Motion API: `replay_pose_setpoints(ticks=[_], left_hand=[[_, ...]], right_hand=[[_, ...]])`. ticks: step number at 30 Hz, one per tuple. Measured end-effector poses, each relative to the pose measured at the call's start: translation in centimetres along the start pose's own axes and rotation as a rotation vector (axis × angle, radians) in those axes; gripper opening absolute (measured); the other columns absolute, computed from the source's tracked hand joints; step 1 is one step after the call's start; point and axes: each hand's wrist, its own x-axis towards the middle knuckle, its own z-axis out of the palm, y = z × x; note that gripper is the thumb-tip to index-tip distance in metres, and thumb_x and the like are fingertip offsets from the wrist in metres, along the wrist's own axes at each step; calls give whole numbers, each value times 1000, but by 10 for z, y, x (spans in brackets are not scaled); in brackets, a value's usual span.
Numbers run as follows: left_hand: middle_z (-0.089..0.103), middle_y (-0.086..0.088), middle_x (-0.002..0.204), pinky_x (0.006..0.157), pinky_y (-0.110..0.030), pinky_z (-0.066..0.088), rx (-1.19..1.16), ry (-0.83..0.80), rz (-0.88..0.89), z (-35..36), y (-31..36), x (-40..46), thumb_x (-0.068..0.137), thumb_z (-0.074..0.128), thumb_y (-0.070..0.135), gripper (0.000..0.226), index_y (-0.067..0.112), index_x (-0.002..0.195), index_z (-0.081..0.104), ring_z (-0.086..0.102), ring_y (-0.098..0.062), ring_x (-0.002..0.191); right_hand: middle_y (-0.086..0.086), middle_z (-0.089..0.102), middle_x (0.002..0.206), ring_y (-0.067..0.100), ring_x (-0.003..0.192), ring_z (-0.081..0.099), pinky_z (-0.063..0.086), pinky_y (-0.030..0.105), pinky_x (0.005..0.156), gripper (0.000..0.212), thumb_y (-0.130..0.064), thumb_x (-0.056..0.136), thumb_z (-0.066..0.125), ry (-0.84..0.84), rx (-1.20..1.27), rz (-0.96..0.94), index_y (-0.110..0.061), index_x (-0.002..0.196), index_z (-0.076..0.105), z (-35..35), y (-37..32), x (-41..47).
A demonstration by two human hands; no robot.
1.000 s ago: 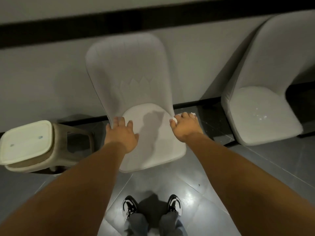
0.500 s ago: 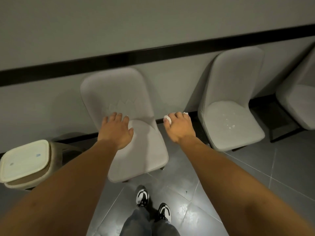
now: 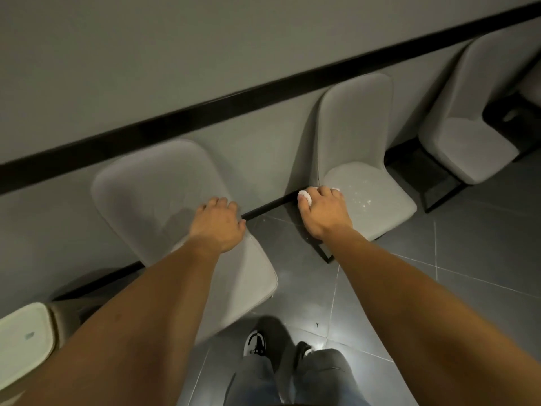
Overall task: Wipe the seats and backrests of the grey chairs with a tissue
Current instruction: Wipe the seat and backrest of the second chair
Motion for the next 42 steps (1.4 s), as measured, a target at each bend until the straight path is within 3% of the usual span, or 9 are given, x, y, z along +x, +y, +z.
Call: replay_pose_setpoints(ticks=[11, 17, 21, 27, 33, 37, 42], left_hand=[[56, -7, 122, 90, -41, 39, -25, -29, 35, -12, 87, 60, 92, 37, 48, 45, 17, 121, 49, 48, -26, 112], [55, -7, 124, 89, -40, 39, -18, 62, -64, -34, 169, 101, 90, 40, 47, 47, 16, 124, 49, 47, -26, 114], [56, -7, 125, 89, -43, 41, -12, 38, -122, -43, 240, 116, 89, 40, 50, 49, 17, 125, 50, 48, -27, 115], [56, -6, 127, 91, -43, 42, -40, 106, -113, -64, 317, 140, 89, 40, 51, 52, 18, 130, 48, 48, -28, 116], [55, -6, 129, 93, -43, 41, -67, 87, -138, -73, 335, 166, 91, 38, 50, 53, 18, 132, 47, 48, -27, 117], [60, -7, 115, 83, -42, 45, -154, -51, -149, -67, 337, 191, 90, 38, 53, 46, 20, 119, 52, 56, -29, 101], [58, -4, 118, 78, -38, 46, -206, -242, -185, -27, 292, 188, 88, 37, 57, 53, 24, 127, 50, 56, -27, 103]], right_hand=[[13, 59, 123, 33, 115, 48, 32, 46, 109, 52, -46, 102, 19, -10, 25, 159, -19, 126, 57, -19, 121, 18], [13, 58, 123, 33, 115, 48, 31, 46, 109, 52, -45, 102, 20, -19, 47, 75, -18, 128, 55, -47, 210, 59], [13, 58, 124, 34, 116, 47, 31, 46, 110, 51, -45, 102, 21, -76, 48, -26, -18, 128, 56, -65, 268, 77], [12, 57, 124, 33, 118, 46, 27, 47, 113, 51, -46, 102, 21, -138, 22, -86, -19, 128, 55, -84, 333, 102], [11, 57, 126, 33, 121, 45, 25, 47, 115, 49, -46, 102, 22, -130, 28, -104, -20, 127, 56, -92, 347, 132], [12, 56, 129, 34, 124, 44, 23, 47, 117, 51, -47, 102, 21, -116, -12, -91, -20, 131, 54, -98, 346, 150], [14, 56, 130, 35, 124, 44, 21, 48, 117, 52, -46, 103, 21, -134, -63, -62, -18, 133, 53, -96, 338, 179]])
